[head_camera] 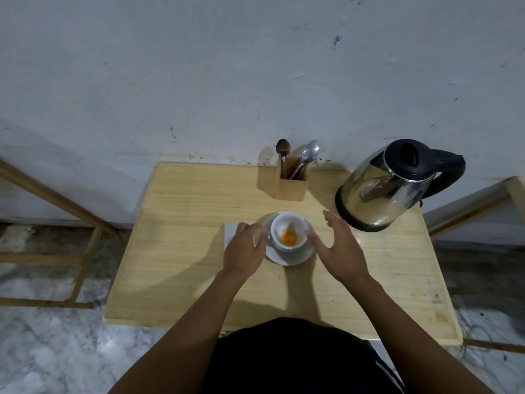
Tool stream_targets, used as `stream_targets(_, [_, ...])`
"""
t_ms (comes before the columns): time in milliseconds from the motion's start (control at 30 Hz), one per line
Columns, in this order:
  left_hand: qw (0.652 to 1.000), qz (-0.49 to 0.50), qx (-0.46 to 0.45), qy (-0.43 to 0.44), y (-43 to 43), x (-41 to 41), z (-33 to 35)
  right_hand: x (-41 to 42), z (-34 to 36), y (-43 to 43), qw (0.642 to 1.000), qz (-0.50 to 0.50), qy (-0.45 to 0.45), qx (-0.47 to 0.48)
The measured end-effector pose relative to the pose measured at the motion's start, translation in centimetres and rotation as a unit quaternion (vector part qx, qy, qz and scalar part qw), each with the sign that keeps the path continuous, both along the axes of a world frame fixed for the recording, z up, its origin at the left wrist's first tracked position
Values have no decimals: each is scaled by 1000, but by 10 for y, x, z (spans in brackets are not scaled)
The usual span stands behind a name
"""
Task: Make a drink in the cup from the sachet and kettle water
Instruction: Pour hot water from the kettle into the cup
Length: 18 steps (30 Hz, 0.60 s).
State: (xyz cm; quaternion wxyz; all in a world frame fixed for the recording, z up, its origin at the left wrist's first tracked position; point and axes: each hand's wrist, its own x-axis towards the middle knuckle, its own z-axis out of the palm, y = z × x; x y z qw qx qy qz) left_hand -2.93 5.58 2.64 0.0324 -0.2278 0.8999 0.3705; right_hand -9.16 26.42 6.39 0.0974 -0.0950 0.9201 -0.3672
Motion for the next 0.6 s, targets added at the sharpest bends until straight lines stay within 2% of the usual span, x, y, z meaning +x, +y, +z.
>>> stream_targets(67, [999, 5, 51, -12, 9, -7, 4, -3, 11, 18, 997, -52, 45, -23])
stream_targets(267, [994, 75, 73, 40, 26, -20, -7, -35, 45, 72, 970, -168, 151, -95])
stream_targets(400, [986, 140, 89, 33, 36, -25, -10, -65, 60, 106, 950, -205, 208, -109])
stream_targets(500, [981, 173, 88, 21, 43, -30, -9, -92, 69, 131, 953, -213, 191, -98])
stream_targets(600, [976, 198, 85, 8, 48, -33, -7, -122, 69, 150, 973, -166, 134, -92])
